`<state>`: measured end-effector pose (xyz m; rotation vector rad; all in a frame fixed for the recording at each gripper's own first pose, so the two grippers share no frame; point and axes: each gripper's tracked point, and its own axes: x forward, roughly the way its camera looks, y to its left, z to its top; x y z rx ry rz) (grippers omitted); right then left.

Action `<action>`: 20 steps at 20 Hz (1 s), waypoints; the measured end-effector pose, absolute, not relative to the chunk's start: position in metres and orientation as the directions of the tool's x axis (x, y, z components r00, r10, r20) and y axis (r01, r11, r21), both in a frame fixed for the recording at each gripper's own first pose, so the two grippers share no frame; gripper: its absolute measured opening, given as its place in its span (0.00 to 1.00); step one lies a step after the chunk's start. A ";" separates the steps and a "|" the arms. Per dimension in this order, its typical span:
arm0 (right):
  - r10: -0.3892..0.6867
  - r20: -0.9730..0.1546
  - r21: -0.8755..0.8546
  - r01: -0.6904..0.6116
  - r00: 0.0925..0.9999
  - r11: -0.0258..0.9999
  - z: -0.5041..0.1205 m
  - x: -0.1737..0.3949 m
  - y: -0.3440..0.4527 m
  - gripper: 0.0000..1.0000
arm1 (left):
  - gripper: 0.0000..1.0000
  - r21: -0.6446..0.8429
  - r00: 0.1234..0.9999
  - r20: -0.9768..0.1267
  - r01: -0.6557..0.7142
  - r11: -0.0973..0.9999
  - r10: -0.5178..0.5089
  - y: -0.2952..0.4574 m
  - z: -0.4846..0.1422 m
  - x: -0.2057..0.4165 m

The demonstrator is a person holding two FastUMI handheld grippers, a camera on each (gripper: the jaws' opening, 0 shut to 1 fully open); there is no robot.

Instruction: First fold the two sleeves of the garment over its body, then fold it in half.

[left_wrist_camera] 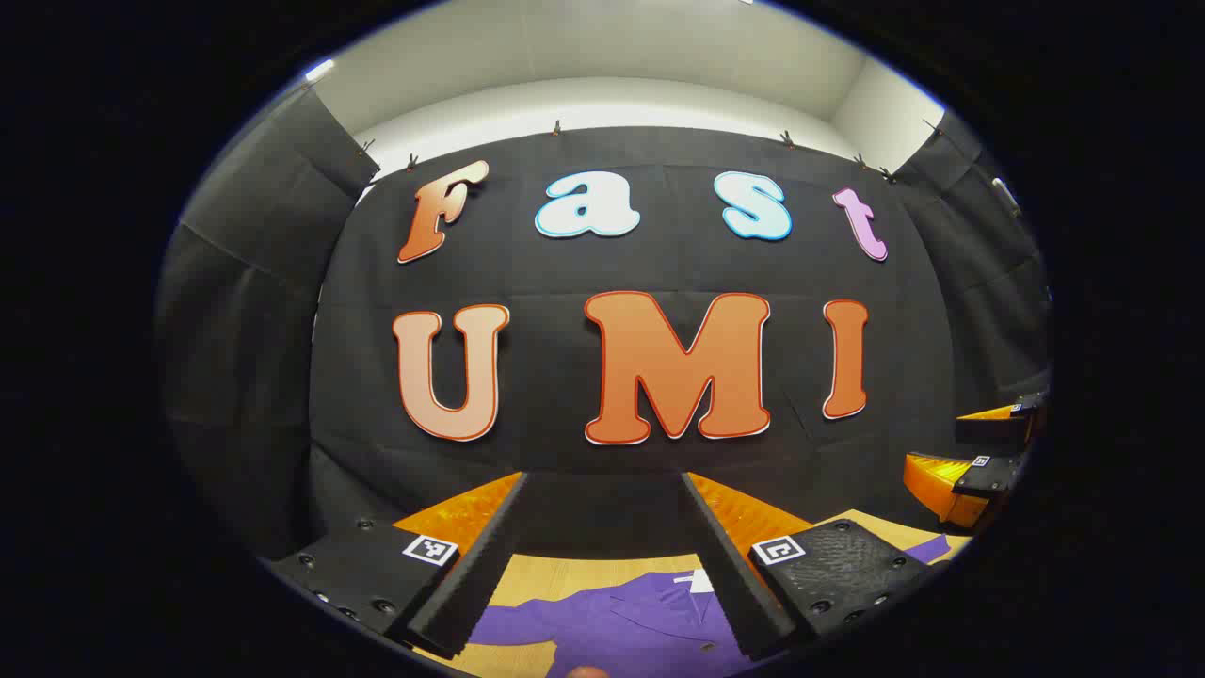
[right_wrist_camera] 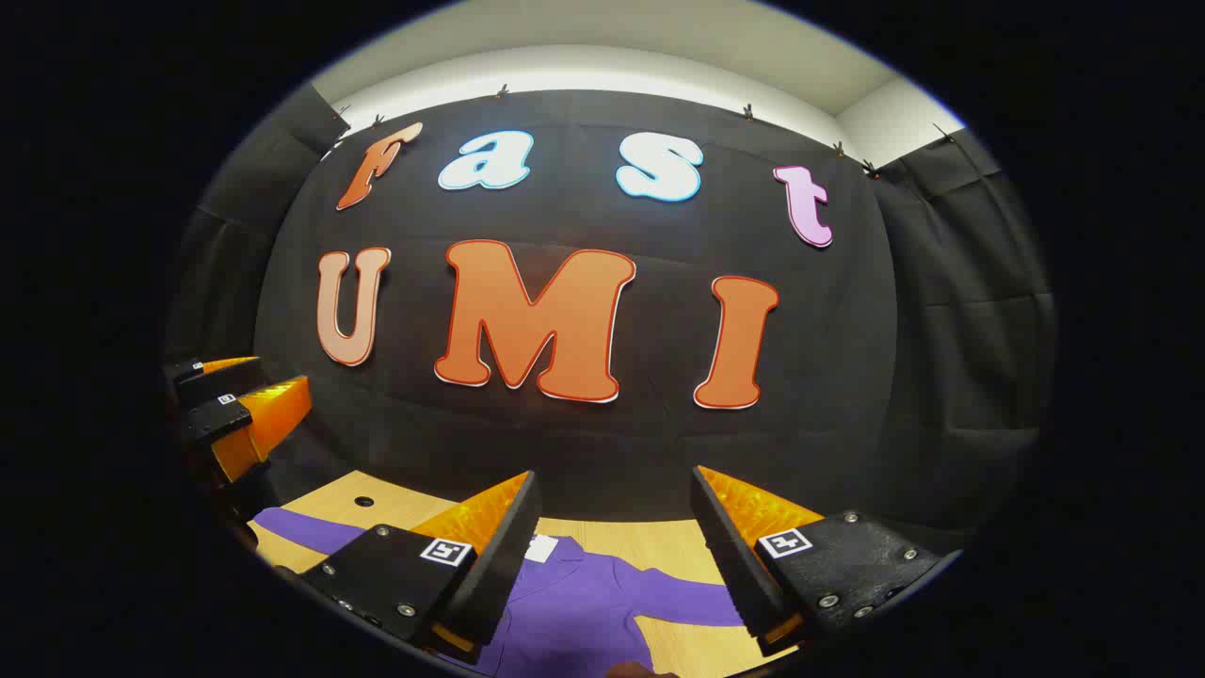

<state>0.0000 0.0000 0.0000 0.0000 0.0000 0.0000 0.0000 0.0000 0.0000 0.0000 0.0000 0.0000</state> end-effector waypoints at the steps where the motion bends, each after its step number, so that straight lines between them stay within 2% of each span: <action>1: -0.004 0.002 -0.001 0.004 1.000 1.000 0.000 0.000 -0.002 0.95 | 0.98 0.000 1.000 0.016 0.000 1.000 0.000 -0.001 0.005 0.002; 20: -0.066 -0.029 -0.014 0.065 0.997 0.998 -0.018 0.010 -0.029 0.95 | 0.97 0.031 0.999 0.014 -0.037 0.999 0.036 0.011 0.001 -0.001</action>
